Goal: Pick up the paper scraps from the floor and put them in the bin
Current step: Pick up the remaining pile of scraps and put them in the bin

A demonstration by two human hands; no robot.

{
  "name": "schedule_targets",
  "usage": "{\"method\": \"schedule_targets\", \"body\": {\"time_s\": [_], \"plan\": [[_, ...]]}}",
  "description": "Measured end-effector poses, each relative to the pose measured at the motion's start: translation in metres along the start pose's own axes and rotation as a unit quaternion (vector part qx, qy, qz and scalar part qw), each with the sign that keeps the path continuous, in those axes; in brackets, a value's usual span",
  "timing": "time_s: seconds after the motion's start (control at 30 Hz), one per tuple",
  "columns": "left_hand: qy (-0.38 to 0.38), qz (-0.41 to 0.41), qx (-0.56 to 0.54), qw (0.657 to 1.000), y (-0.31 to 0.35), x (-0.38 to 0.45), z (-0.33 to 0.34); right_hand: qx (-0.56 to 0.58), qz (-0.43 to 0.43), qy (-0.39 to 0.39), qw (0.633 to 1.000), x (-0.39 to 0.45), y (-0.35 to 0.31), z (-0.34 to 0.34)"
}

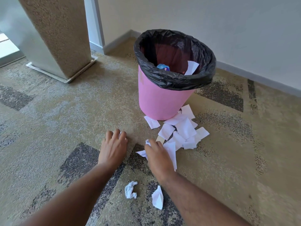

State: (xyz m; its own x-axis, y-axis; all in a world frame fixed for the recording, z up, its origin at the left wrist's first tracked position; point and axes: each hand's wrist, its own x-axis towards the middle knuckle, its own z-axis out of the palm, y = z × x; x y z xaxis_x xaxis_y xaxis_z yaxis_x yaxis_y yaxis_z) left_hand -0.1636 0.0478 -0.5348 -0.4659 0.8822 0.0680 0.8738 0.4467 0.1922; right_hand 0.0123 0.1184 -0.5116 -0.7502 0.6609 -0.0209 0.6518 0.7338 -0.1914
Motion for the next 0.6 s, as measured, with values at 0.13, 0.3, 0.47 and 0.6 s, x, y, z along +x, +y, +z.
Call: {"method": "schedule_targets", "body": {"time_s": [0.13,0.3,0.47,0.6], "plan": [[-0.017,0.026,-0.001,1.0,-0.002,-0.006,0.0,0.028,0.003,-0.021,0.999,-0.012,0.0,-0.002],[-0.054,-0.003,-0.099,0.994,0.013,-0.01,-0.007,0.16,0.129,-0.024,0.978,-0.005,-0.001,-0.012],[-0.04,0.004,-0.157,0.987,0.032,-0.009,-0.018,0.24,0.203,-0.003,0.949,-0.006,-0.001,-0.033],[0.012,0.053,-0.236,0.97,0.053,0.005,-0.053,0.313,0.231,0.066,0.919,0.0,0.003,-0.067]]}}
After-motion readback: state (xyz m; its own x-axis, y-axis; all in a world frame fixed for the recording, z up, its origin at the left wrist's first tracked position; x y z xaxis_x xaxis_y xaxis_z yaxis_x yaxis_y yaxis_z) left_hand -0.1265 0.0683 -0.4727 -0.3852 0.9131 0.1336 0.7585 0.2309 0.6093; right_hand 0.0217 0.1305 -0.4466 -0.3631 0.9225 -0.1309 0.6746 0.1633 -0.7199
